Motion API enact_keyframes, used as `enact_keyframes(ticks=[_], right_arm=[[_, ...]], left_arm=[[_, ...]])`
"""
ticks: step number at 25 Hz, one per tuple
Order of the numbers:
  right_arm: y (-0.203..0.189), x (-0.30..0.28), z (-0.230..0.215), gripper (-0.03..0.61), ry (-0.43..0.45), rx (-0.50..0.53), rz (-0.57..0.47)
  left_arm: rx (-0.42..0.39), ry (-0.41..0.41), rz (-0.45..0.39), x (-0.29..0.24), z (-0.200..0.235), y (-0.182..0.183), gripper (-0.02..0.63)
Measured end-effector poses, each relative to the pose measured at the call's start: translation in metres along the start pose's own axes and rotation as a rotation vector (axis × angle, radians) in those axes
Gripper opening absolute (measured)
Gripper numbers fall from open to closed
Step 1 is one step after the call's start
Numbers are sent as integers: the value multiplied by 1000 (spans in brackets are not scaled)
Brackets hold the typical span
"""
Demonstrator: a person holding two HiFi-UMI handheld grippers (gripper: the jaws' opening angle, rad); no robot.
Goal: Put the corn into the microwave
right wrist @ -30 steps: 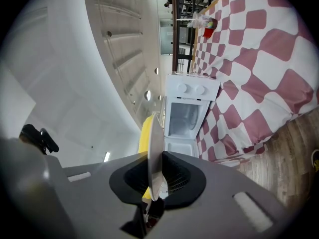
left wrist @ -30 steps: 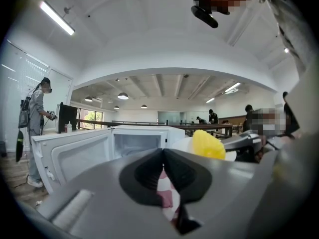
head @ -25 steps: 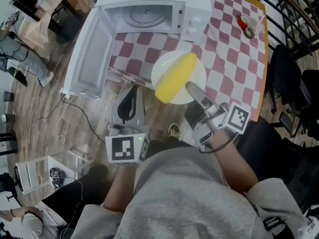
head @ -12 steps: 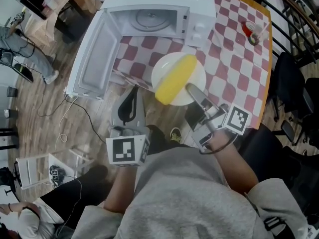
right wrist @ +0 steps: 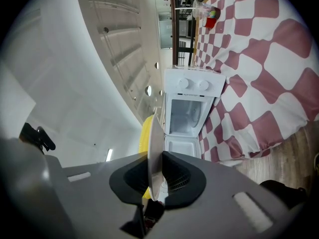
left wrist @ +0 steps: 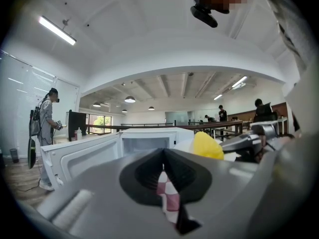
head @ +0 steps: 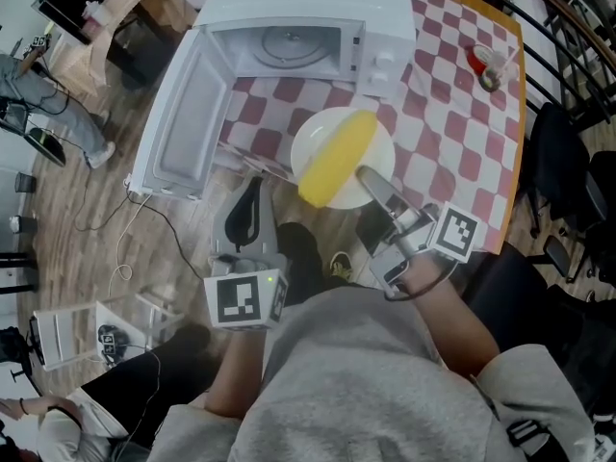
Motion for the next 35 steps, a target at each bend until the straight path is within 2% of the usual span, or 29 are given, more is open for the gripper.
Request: enact_keyframes(ticks=[18,35], right_arm=[[2,-8,4,35,24,10,14],[11,-50,-9,35,-2,6,-12]], left_arm=[[0,11,0,-4,4,1,9],[17,-26,1,-44,37,-12,9]])
Point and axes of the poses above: the fingertips, and each gripper's own axes: x backward along the fingers, z to its left, y out of its top, the point moved 2 cm from there along x, backward along the fingers, and after that the axes turned 11 degrees about -x, right-handed, at the moved point
